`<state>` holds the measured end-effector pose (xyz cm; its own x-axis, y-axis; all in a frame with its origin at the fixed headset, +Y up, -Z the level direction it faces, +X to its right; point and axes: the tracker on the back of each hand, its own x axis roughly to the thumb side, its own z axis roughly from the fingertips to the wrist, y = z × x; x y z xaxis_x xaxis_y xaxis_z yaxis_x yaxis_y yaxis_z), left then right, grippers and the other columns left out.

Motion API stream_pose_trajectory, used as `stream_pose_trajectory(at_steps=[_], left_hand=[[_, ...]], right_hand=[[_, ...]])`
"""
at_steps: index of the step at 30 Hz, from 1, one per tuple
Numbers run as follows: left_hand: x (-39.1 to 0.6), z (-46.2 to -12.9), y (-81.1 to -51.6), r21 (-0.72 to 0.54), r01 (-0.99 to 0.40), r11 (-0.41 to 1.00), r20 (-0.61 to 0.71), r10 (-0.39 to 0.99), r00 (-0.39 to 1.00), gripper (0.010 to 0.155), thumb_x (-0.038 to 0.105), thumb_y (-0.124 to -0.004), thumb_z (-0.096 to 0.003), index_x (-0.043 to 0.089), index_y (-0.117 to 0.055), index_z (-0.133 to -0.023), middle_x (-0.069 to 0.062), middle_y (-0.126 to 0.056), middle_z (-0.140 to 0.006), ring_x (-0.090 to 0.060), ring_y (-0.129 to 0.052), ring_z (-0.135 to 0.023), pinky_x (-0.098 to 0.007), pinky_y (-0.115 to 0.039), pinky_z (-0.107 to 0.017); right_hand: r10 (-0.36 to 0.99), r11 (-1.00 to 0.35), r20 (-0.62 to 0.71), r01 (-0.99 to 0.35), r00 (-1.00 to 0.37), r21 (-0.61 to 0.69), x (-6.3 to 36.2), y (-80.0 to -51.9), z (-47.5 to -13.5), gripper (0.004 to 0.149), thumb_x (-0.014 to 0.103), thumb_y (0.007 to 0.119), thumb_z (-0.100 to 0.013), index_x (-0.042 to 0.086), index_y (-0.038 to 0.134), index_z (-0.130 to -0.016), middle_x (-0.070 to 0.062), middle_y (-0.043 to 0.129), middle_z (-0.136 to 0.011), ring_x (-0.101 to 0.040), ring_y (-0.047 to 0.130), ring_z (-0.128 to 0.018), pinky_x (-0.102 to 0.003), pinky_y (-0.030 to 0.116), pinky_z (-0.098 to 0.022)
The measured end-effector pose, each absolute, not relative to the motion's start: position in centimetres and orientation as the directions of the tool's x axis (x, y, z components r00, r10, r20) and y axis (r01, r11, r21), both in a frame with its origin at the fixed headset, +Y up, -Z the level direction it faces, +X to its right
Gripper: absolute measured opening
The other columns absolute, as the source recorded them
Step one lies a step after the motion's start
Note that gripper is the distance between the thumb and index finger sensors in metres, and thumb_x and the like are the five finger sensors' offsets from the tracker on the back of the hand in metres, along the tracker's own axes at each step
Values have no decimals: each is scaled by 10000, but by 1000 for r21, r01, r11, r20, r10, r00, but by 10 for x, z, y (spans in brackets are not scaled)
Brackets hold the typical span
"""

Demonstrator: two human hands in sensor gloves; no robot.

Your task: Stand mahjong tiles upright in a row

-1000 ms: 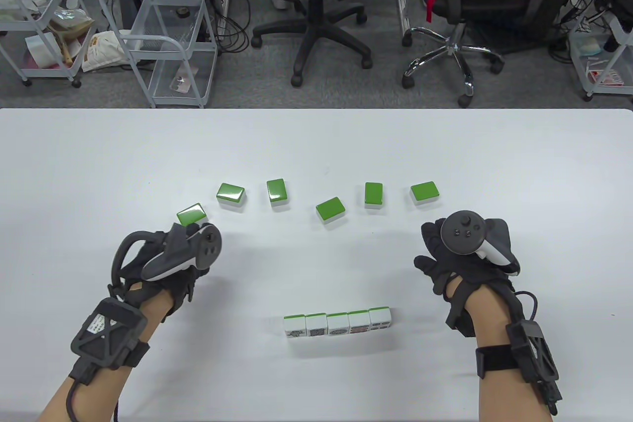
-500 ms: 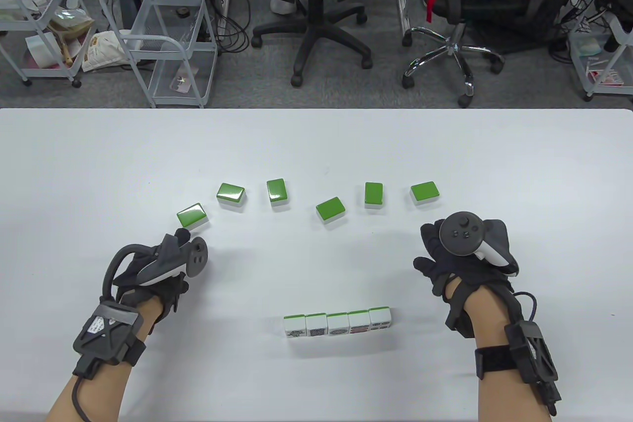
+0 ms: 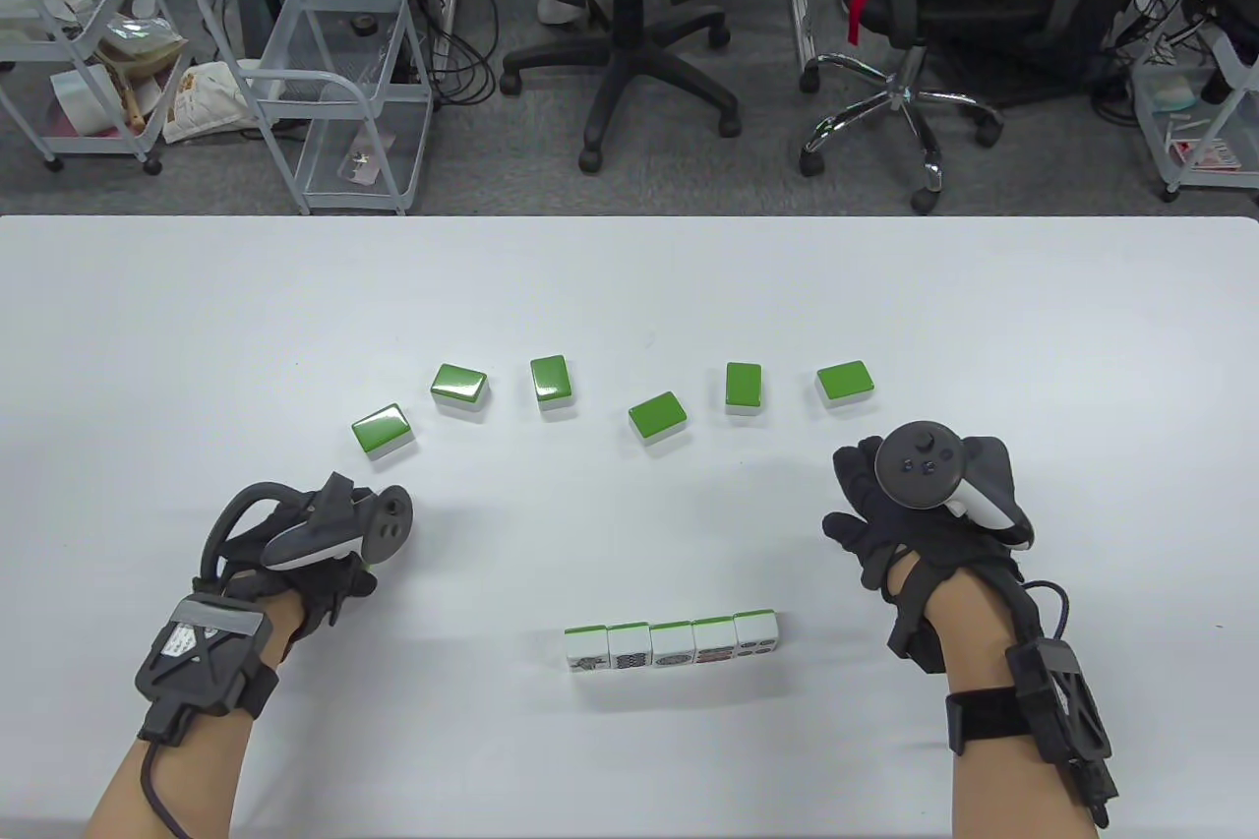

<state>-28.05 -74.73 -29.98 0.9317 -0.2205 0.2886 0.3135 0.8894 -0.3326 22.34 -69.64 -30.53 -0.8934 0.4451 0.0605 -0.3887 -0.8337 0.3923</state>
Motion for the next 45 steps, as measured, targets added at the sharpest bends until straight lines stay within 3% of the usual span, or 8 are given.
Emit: stream_pose_trajectory(at_steps=[5,11,16,20,27,38,43,45], left_hand=[[-242,-284,-731,-488,13,873,337,175,925,835,555,-771,-217,262,-526,-959,1,-752,-996,-115,-1065,-723,-389,-823,-647],[-183,-262,-732,-619,31,785,424,301,854,808,513,-753,-225,217,-550,-948,-38,-770,-990,-117,-1109,-672,-373,-857,-623],[-159,-254,-739,-658,94,747,393,234,889,783,514,-763,-233,195,-604,-930,-63,-815,-960,-137,-1140,-634,-381,-872,-600],[-148,-252,-738,-650,67,757,390,257,884,750,521,-776,-224,224,-675,-905,-32,-859,-936,-115,-1170,-597,-359,-896,-581],[-153,-259,-738,-601,-24,799,333,277,901,655,527,-770,-229,317,-794,-848,49,-953,-858,-88,-1189,-534,-330,-911,-568],[-161,-265,-740,-615,-101,782,278,335,900,665,567,-737,-227,351,-769,-855,98,-970,-837,-68,-1158,-516,-351,-886,-570],[-184,-275,-703,-465,-174,868,195,292,936,687,601,-682,-252,355,-707,-892,105,-929,-878,-107,-1102,-562,-395,-835,-591],[-196,-280,-683,-339,-208,918,132,265,955,699,609,-684,-270,369,-645,-925,104,-848,-957,-142,-1036,-698,-431,-774,-639]], right_hand=[[446,-832,58,-390,-893,394,223,-697,-305,762,420,698,-371,96,372,-978,-207,238,-1045,-598,257,-896,-739,381,-587],[455,-829,57,-399,-889,392,224,-696,-304,764,420,698,-371,92,371,-978,-213,236,-1044,-594,257,-899,-740,381,-587],[452,-827,55,-395,-890,400,224,-697,-305,765,421,697,-371,91,370,-978,-215,235,-1043,-602,256,-893,-739,381,-587],[456,-823,51,-399,-889,405,224,-697,-305,769,422,697,-371,90,362,-978,-217,231,-1044,-597,254,-897,-740,379,-587],[454,-820,49,-396,-890,413,224,-697,-304,769,422,696,-371,90,361,-979,-218,232,-1043,-595,252,-899,-741,378,-586],[462,-820,53,-404,-885,406,224,-696,-305,771,424,698,-370,90,363,-979,-222,232,-1043,-601,248,-893,-741,375,-587],[465,-824,59,-407,-884,395,224,-695,-305,769,423,699,-369,91,367,-979,-222,240,-1044,-599,253,-896,-740,378,-588],[463,-830,67,-407,-884,381,224,-694,-306,766,422,700,-368,92,373,-978,-223,248,-1045,-599,259,-897,-740,382,-587]])
